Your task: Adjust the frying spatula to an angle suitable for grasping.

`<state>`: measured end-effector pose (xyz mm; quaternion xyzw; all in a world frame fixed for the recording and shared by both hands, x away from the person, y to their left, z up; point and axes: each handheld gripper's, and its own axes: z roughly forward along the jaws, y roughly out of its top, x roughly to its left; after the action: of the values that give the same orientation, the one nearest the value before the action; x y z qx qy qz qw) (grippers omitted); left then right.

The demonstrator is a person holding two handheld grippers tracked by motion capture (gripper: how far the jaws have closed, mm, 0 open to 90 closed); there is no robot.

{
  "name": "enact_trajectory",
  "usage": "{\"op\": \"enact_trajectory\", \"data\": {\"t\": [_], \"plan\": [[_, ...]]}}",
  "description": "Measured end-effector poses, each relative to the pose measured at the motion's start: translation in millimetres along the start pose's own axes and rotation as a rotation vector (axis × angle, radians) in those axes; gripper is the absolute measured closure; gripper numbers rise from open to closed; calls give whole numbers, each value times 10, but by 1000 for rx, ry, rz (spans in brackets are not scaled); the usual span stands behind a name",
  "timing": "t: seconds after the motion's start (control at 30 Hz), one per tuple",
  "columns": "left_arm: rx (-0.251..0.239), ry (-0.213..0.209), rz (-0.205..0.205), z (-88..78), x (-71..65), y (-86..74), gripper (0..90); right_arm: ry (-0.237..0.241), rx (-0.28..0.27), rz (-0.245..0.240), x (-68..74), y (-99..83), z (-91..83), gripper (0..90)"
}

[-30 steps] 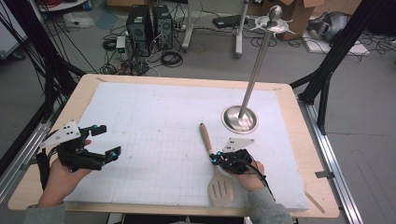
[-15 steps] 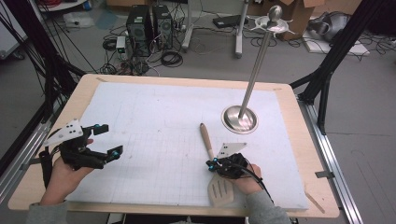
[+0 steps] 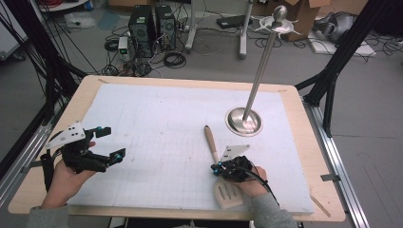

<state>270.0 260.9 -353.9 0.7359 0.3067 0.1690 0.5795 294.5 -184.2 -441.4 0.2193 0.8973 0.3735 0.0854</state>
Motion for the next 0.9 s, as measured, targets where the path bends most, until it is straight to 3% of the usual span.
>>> {"op": "enact_trajectory", "data": {"t": [0.27, 0.9], "plan": [[1, 2, -1, -6, -2, -1, 18, -4, 44, -23, 39, 23, -14, 900], [0, 4, -1, -14, 0, 0, 18, -6, 37, -18, -6, -15, -93, 900]]}}
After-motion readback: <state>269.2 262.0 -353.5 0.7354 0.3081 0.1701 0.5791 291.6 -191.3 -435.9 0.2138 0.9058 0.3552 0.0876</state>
